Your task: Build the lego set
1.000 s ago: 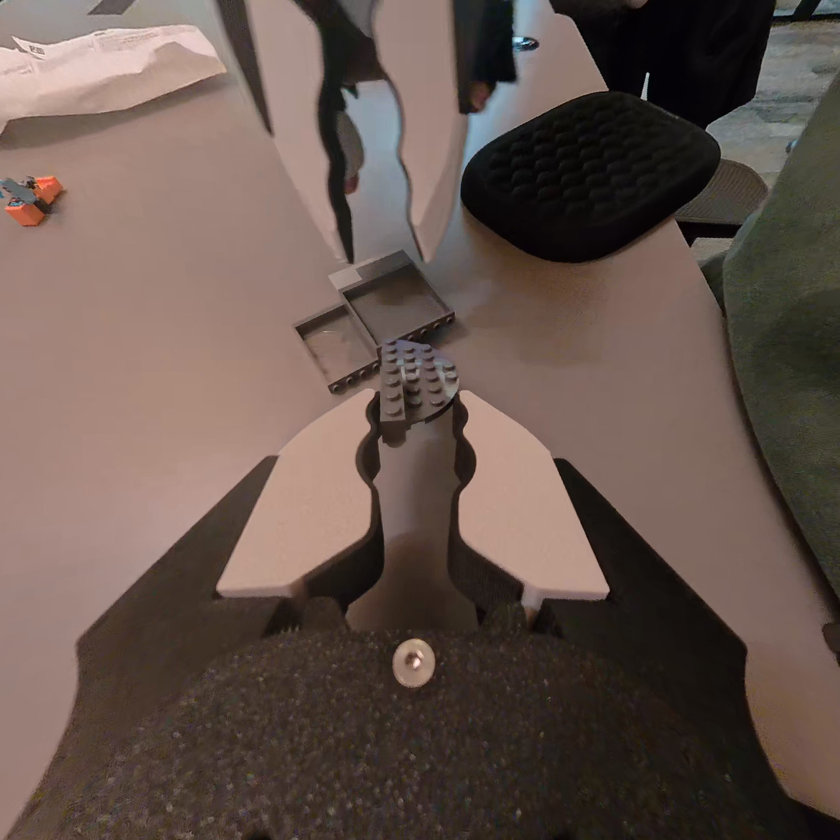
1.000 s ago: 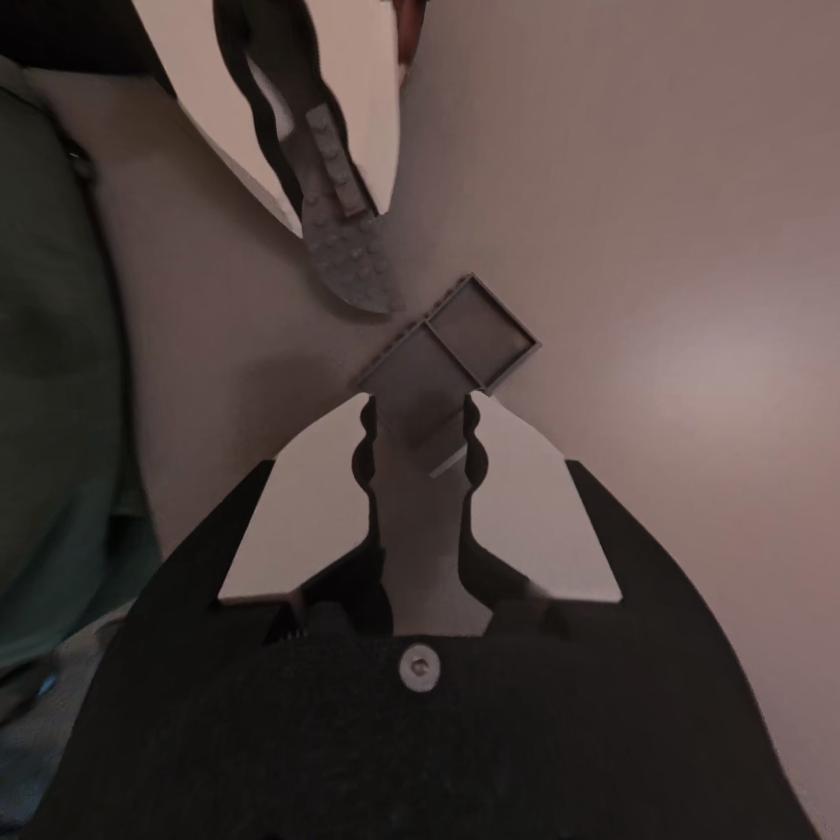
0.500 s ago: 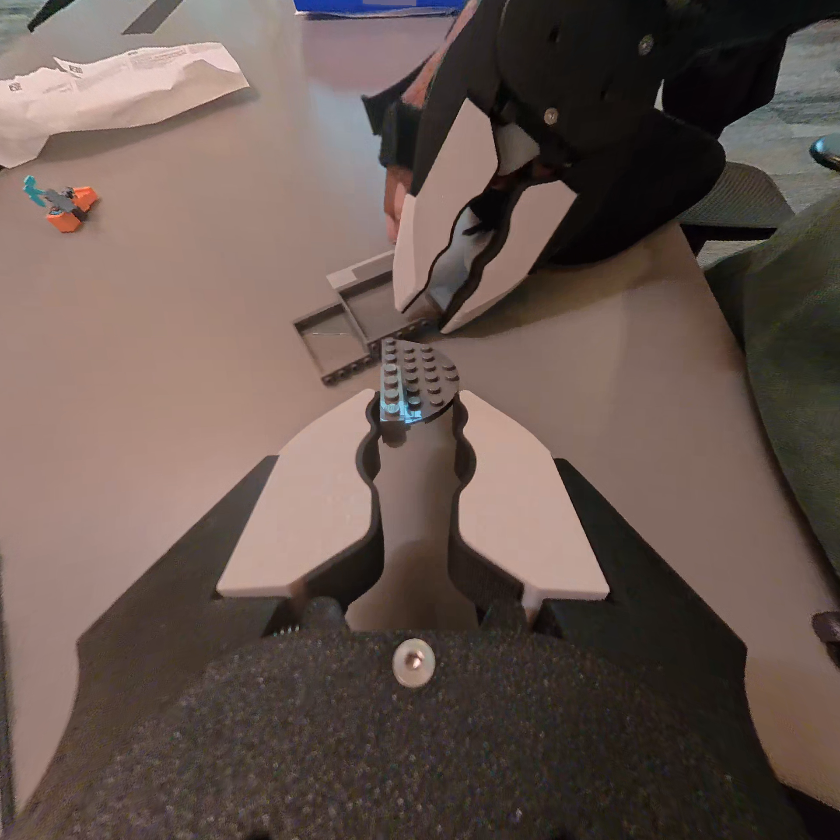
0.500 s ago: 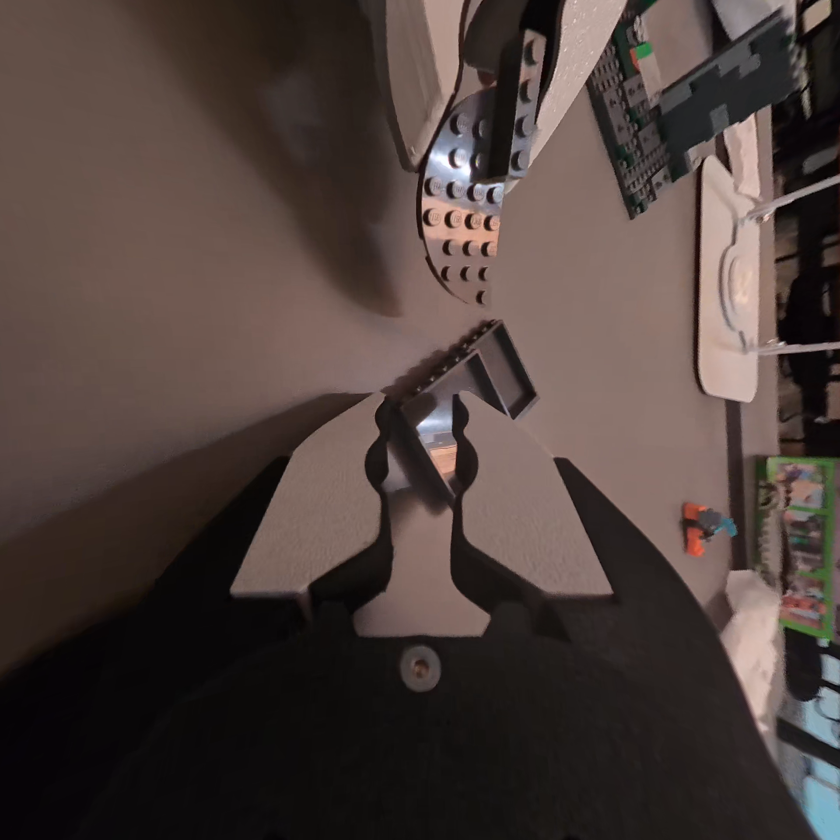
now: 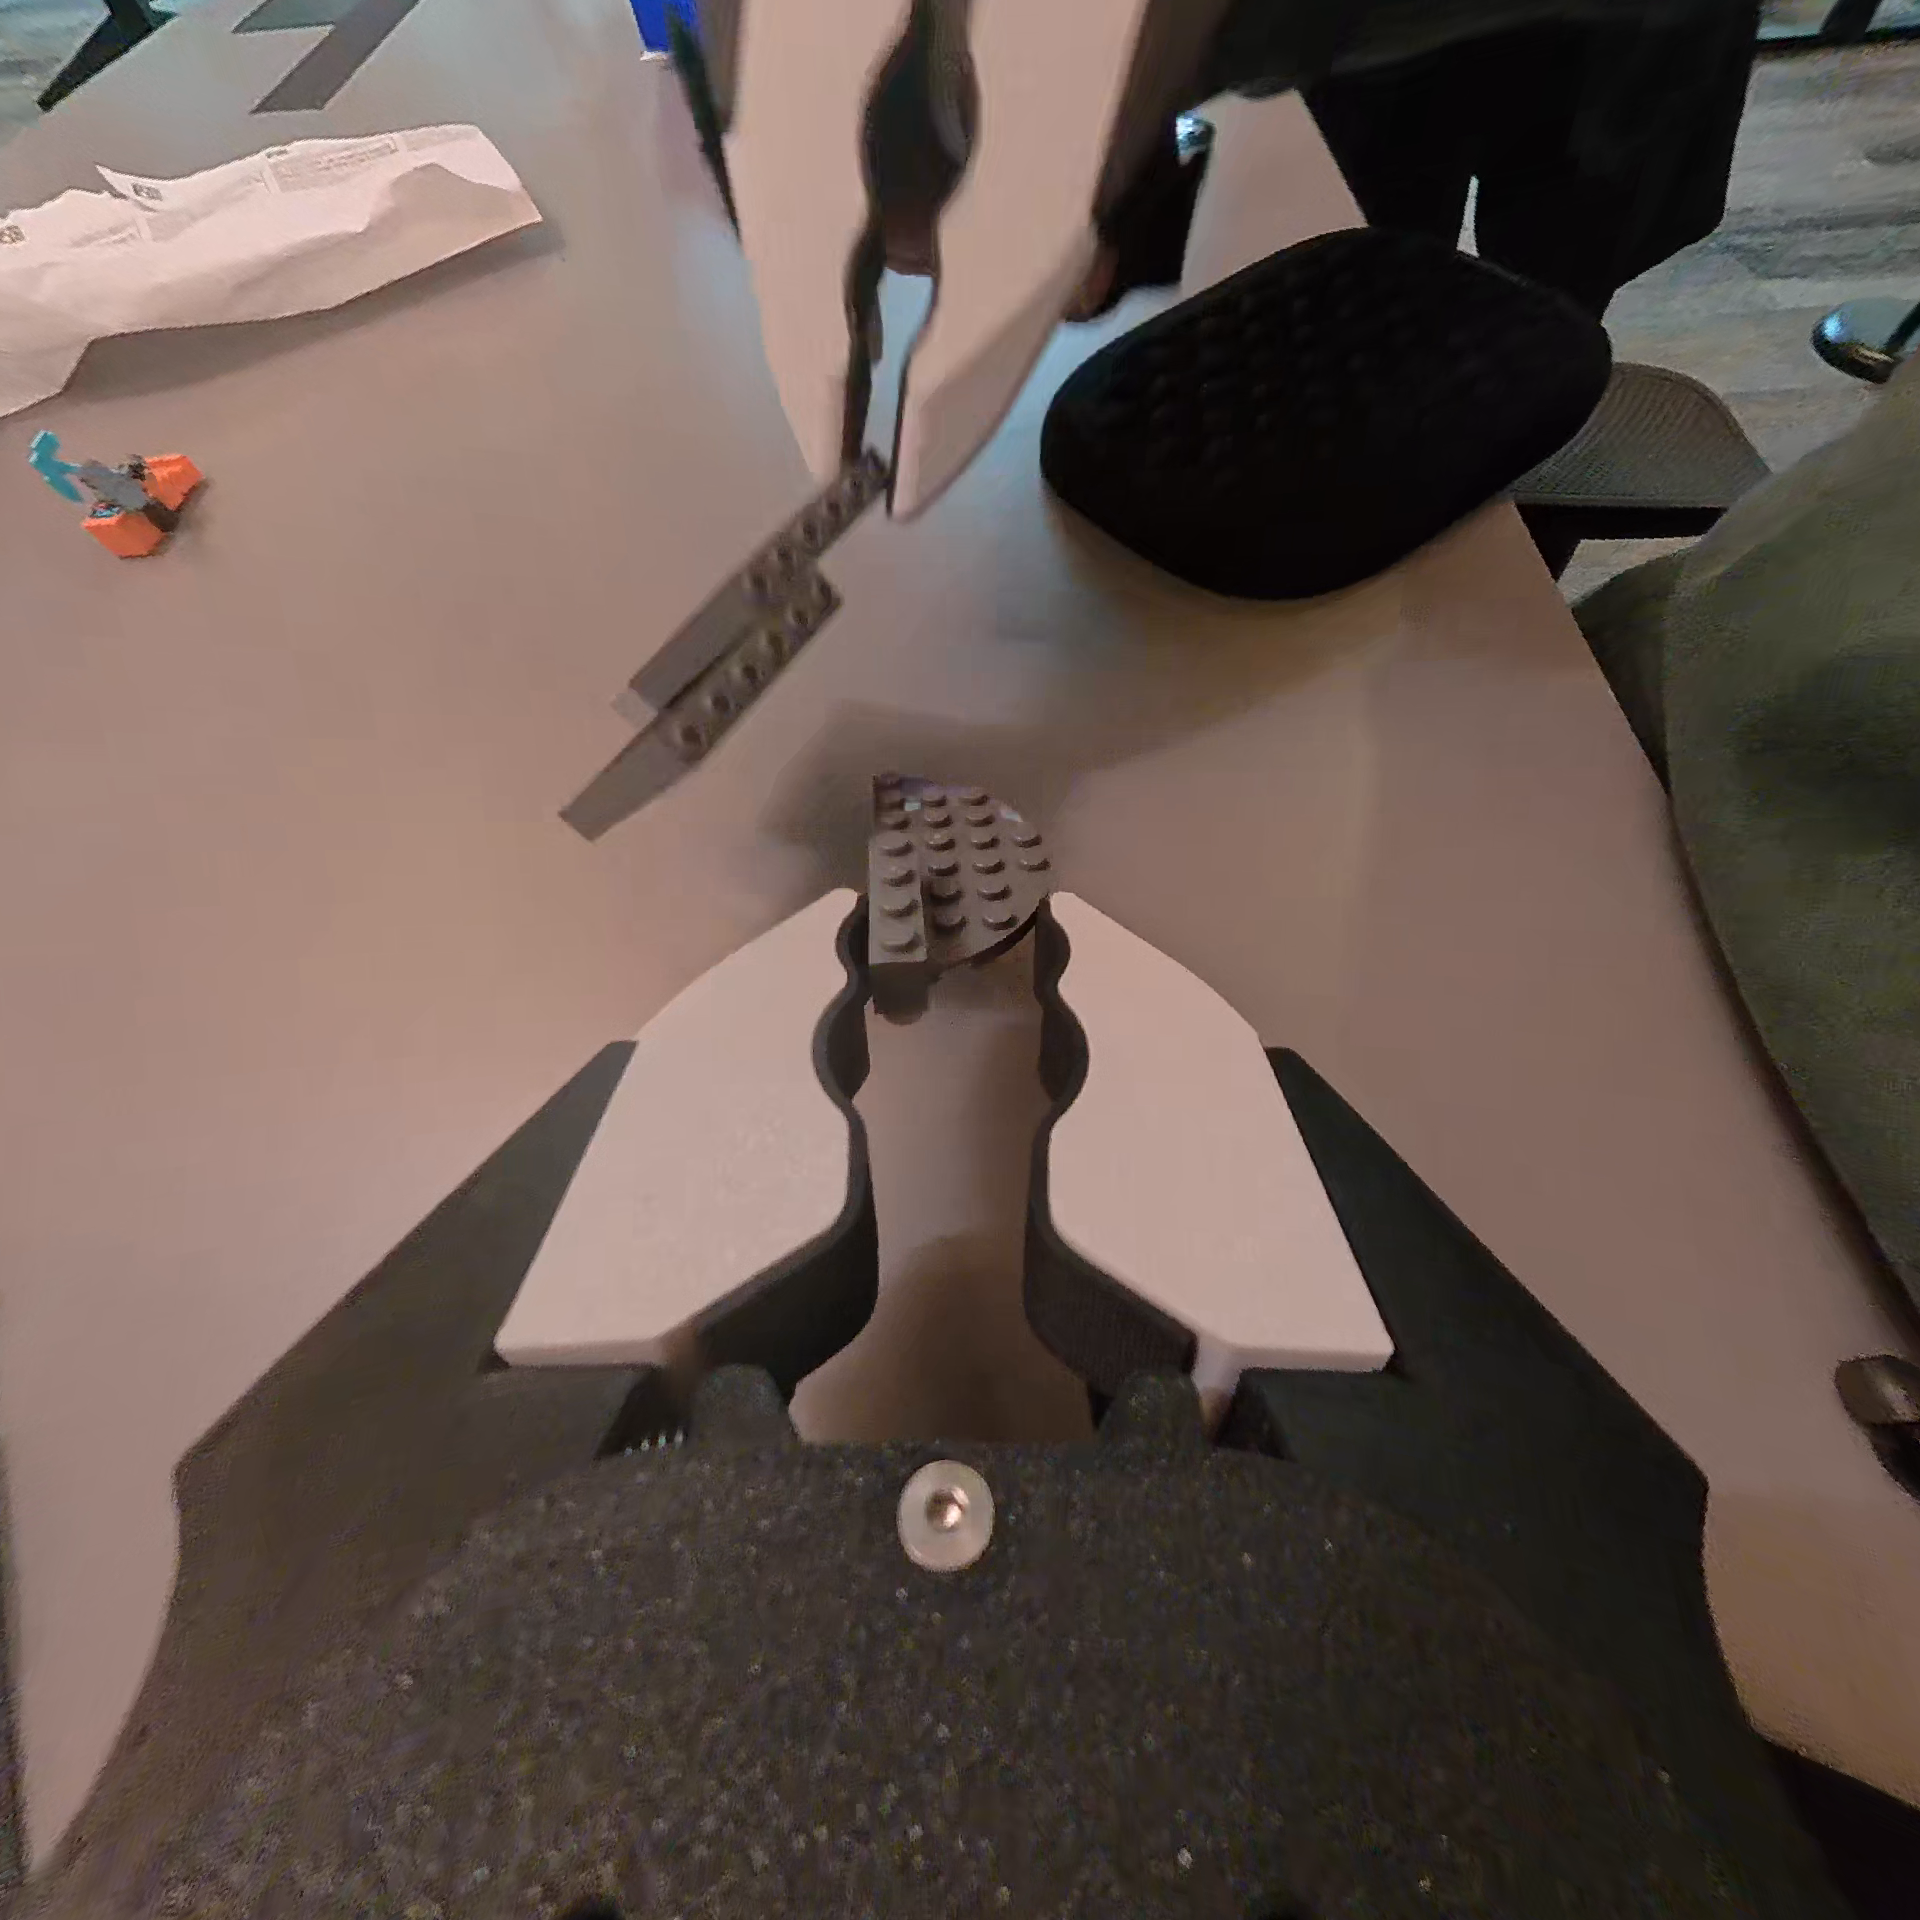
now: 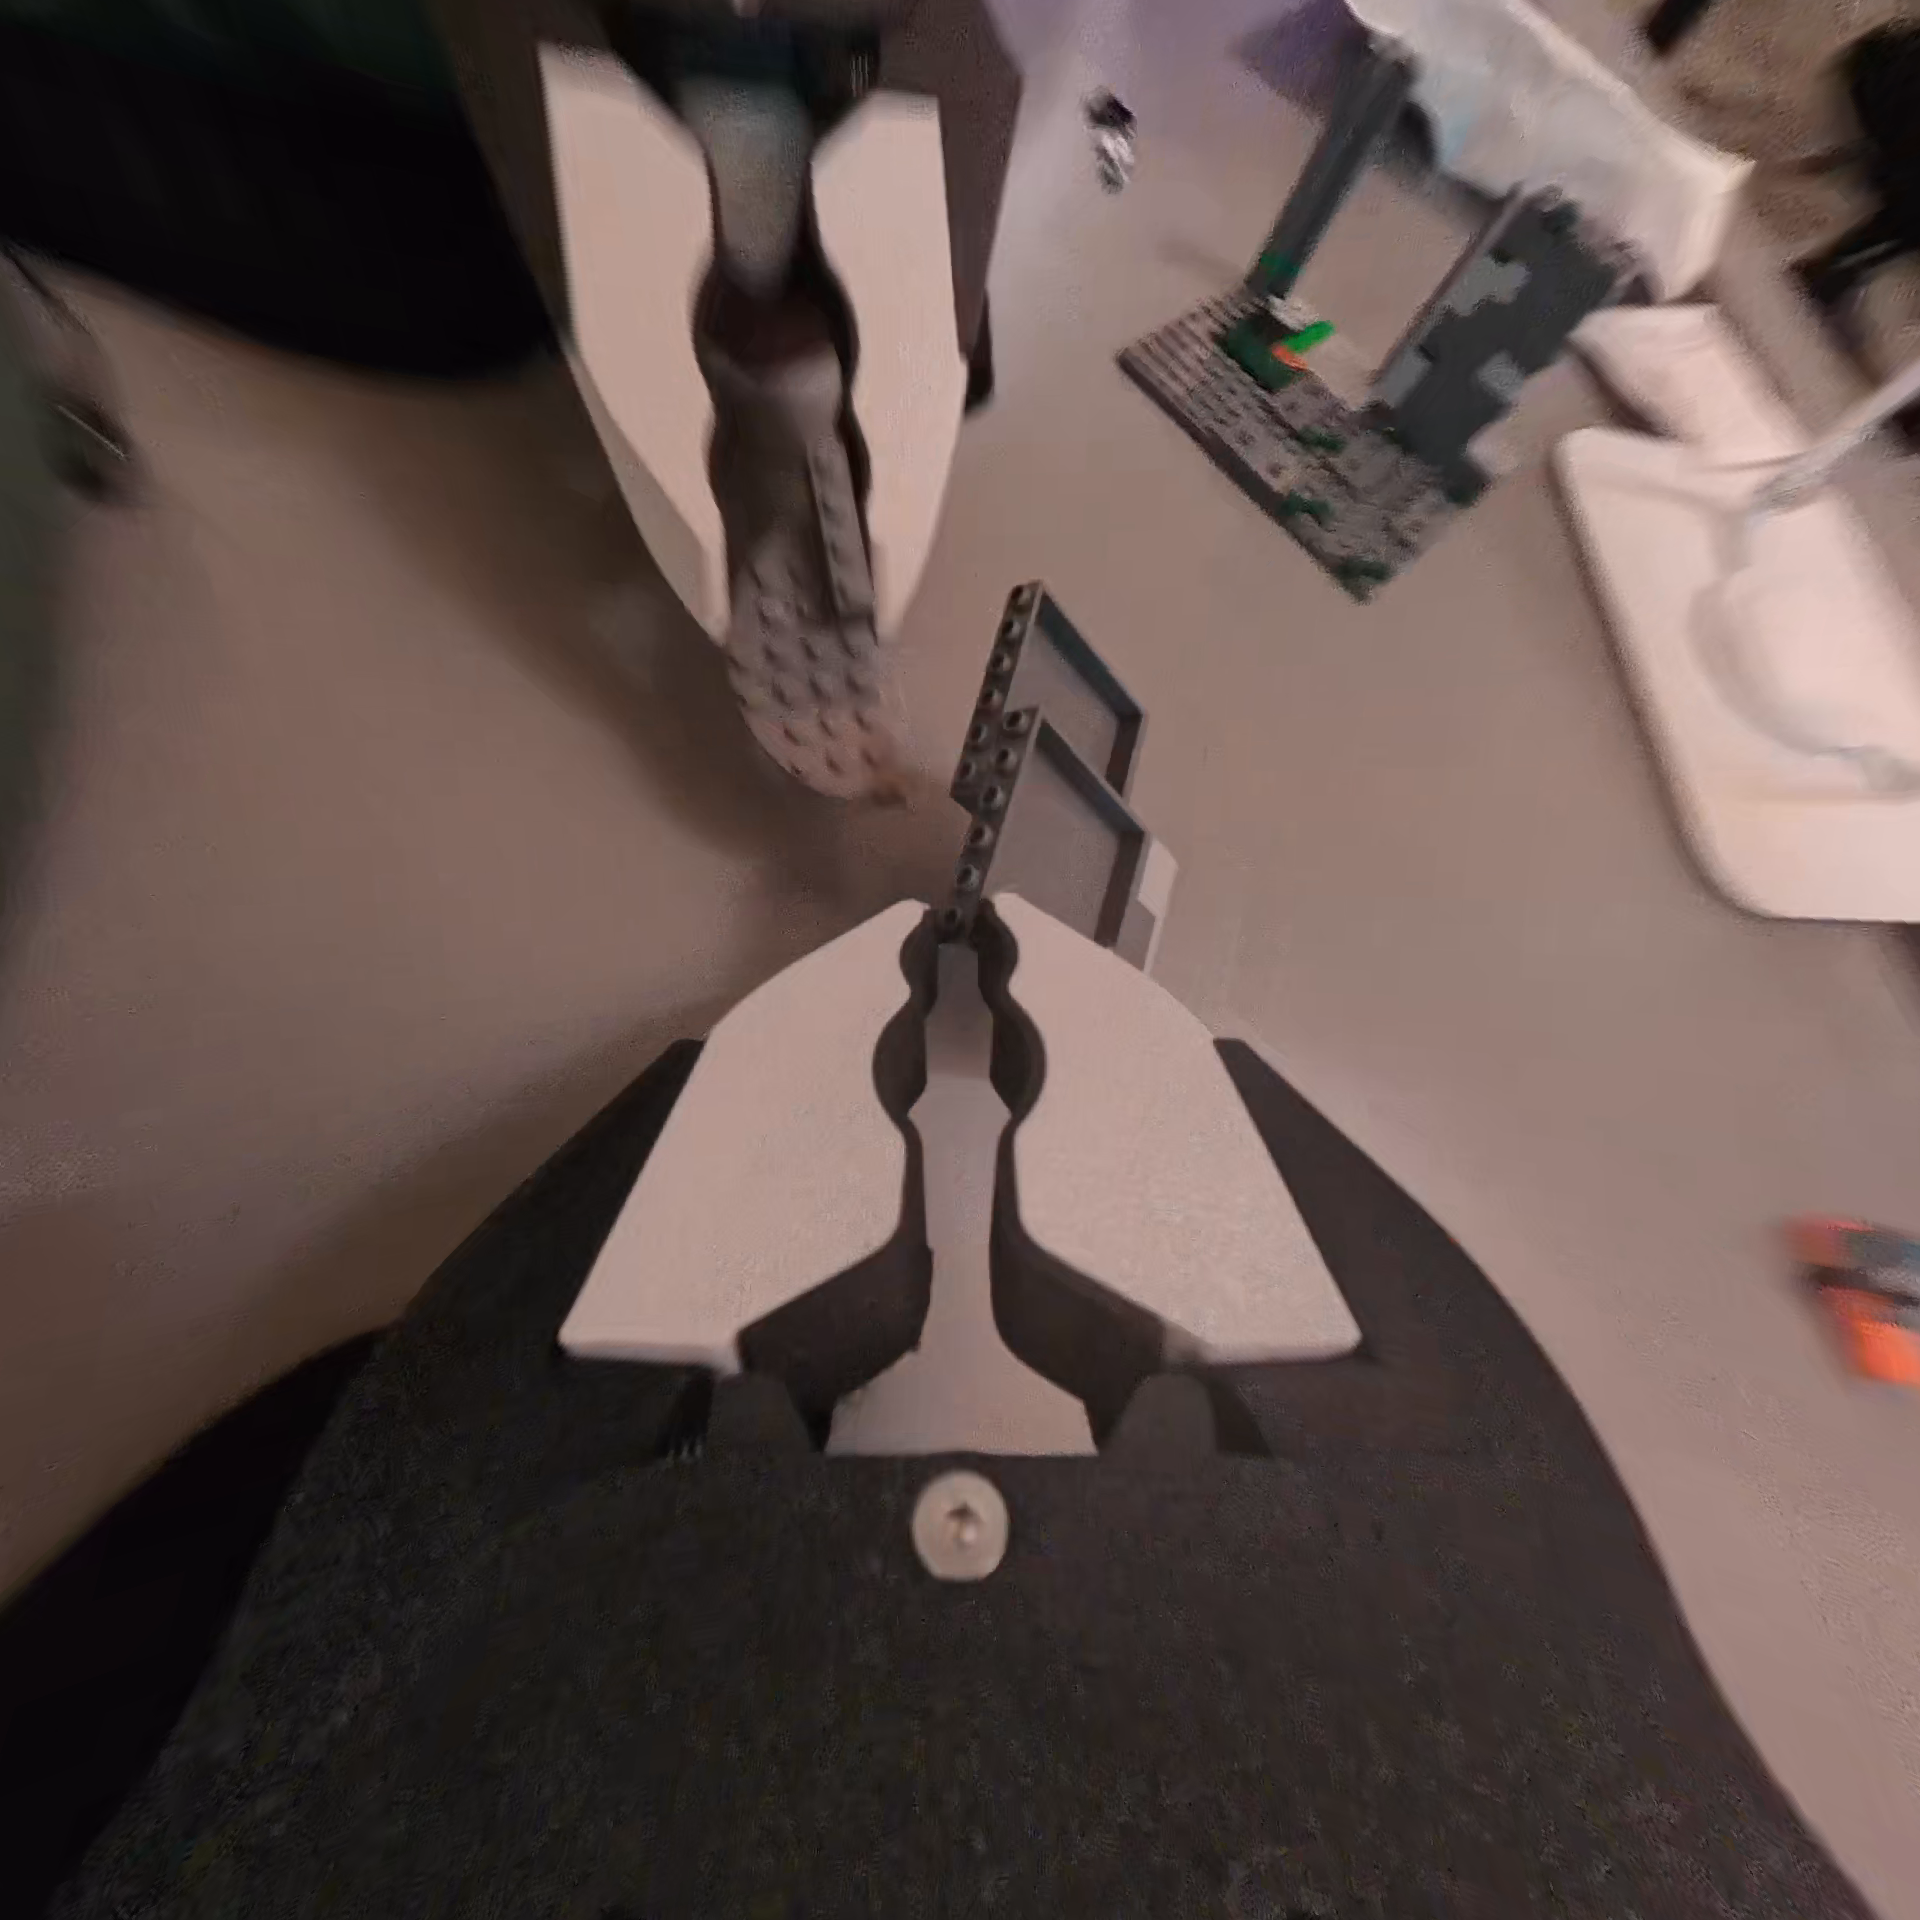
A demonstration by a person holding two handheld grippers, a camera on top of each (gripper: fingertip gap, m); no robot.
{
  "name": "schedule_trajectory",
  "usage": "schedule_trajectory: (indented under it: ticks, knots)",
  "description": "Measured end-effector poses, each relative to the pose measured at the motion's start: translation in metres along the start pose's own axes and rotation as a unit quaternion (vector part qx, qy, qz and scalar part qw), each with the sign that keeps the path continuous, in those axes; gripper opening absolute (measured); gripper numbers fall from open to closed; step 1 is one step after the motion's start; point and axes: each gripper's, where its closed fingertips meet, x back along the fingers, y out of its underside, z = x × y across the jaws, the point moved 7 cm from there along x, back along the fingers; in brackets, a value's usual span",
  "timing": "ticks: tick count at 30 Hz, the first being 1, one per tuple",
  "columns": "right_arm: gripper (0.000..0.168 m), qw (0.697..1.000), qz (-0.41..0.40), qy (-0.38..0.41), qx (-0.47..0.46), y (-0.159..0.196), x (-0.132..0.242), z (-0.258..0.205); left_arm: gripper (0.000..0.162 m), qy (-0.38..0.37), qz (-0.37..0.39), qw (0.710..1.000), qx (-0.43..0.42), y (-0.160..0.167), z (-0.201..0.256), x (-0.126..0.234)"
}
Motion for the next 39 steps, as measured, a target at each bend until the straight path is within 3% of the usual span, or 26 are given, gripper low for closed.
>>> schedule_trajectory:
  ticks: [3,6,10,13,25,29,32,39]
  knots:
    - [0.007,0.980,0.043,-0.150,-0.125,-0.009,0.014,0.008,0.029,0.020,0.025,0.999,-0.018,-0.003,0.006,0.000]
    - [0.007,0.947,0.031,-0.261,-0.184,0.000,0.014,0.013,0.029,0.042,0.045,0.998,-0.030,-0.007,0.012,0.000]
    - [0.007,0.909,0.025,-0.346,-0.231,0.016,0.000,0.016,0.029,0.052,0.047,0.997,-0.033,-0.005,0.015,-0.003]
    - [0.008,0.899,0.028,-0.367,-0.237,0.021,-0.008,0.020,0.029,0.053,0.037,0.998,-0.024,-0.002,0.014,-0.007]
    - [0.012,0.904,0.011,-0.357,-0.236,0.027,-0.012,0.033,0.029,0.037,0.028,0.999,0.001,-0.004,0.004,-0.018]
    - [0.031,0.936,-0.055,-0.293,-0.185,0.020,-0.018,0.033,0.029,0.036,0.028,0.999,0.006,-0.004,0.003,-0.018]
    - [0.035,0.959,-0.110,-0.233,-0.115,0.010,-0.028,0.028,0.029,0.036,0.026,0.999,0.009,-0.004,0.002,-0.019]
    - [0.039,0.966,-0.188,-0.177,-0.008,-0.006,-0.046,0.013,0.029,0.039,0.022,0.999,0.006,-0.004,0.004,-0.019]
